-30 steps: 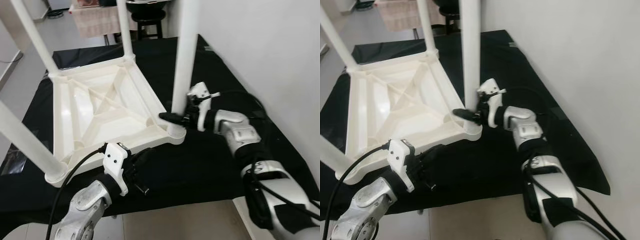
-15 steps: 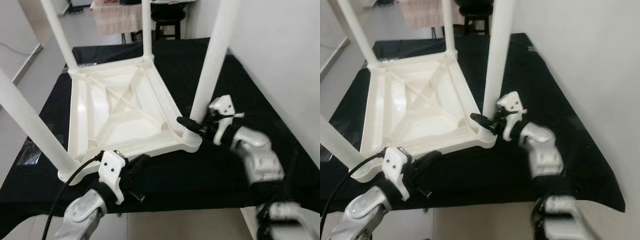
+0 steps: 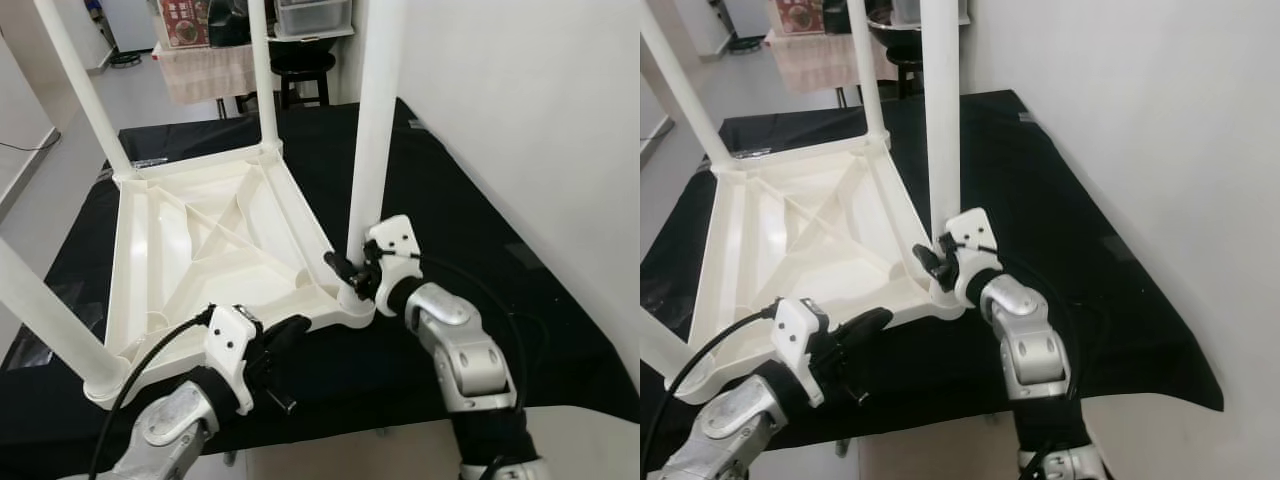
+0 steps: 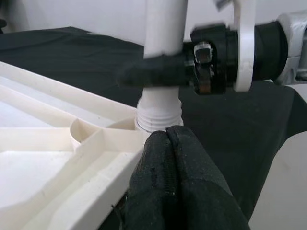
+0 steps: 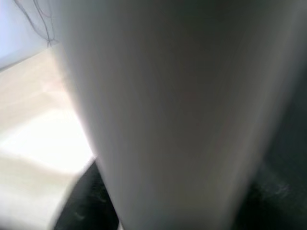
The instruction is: Building children table
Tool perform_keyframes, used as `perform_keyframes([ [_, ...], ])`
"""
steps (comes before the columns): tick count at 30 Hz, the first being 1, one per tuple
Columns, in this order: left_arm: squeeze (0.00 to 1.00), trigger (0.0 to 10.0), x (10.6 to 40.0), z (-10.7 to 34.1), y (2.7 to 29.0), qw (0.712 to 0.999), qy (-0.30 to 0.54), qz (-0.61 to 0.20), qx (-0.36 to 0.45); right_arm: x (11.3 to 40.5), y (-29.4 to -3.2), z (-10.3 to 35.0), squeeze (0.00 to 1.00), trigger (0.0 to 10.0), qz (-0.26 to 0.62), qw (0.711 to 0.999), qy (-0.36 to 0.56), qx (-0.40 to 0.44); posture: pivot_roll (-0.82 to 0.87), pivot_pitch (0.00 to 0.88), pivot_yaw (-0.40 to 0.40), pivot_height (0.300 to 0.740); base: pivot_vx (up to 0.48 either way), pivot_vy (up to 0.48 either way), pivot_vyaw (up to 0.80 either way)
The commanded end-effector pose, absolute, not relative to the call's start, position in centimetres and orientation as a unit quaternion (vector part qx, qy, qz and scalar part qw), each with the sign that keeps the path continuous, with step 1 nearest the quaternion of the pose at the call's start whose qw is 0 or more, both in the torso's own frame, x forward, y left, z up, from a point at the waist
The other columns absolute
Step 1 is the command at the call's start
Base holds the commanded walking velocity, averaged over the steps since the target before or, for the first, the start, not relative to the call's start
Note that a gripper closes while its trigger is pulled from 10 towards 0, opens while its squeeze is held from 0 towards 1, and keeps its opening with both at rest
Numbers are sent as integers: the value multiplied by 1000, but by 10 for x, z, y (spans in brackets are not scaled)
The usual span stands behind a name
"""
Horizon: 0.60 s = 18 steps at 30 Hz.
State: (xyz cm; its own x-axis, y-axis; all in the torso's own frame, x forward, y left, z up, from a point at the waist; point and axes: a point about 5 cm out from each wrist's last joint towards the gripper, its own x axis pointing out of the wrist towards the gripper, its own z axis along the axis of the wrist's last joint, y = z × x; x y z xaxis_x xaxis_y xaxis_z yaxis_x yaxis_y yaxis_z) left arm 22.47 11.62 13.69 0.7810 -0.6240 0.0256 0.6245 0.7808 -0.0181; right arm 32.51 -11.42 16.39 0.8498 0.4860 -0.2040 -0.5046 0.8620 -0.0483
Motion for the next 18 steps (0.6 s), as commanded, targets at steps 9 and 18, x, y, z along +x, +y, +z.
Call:
perform_keyframes([
  [9, 0, 10000, 228, 135, 117, 942, 1, -334, -26, 347, -111, 204, 0, 10000, 456, 888, 5, -52, -4, 81, 28, 740, 0, 0, 0],
  [18, 0, 10000, 227, 135, 116, 942, 1, -335, -29, 366, -117, 209, 0, 8314, 536, 842, 26, -58, 11, 85, 15, 740, 0, 0, 0],
])
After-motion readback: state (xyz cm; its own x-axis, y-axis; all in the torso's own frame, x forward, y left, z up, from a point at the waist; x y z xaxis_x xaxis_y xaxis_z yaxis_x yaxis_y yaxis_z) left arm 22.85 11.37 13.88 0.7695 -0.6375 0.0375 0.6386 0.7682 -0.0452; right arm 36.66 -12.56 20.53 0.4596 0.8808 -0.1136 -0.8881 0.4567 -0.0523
